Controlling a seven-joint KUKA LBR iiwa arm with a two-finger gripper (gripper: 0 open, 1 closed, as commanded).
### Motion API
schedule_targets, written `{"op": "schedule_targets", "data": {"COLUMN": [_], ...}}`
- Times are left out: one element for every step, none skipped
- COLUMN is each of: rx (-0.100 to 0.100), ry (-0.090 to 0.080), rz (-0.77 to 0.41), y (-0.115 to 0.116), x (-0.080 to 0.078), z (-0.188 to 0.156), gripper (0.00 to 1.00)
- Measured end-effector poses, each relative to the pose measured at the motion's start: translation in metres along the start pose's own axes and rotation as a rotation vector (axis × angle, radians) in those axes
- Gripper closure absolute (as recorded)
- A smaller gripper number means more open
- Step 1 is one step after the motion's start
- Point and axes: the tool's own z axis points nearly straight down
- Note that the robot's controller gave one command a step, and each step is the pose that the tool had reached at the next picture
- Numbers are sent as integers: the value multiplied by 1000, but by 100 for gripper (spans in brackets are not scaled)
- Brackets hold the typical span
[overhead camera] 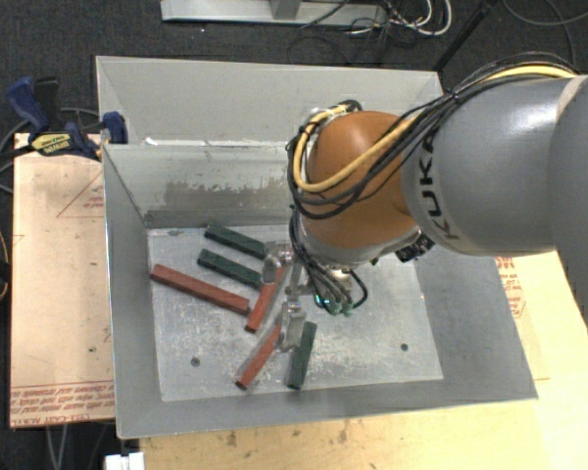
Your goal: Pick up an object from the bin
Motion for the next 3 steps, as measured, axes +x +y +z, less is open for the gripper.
{"op": "schedule_targets", "data": {"rx": [-2, -4, -2], "ry": [-14, -16, -10], "rz": [-27, -27, -27], "y": [11, 12, 11], "x": [-50, -51, -49], "z": [102, 97, 100], "gripper": [0, 100, 0]}}
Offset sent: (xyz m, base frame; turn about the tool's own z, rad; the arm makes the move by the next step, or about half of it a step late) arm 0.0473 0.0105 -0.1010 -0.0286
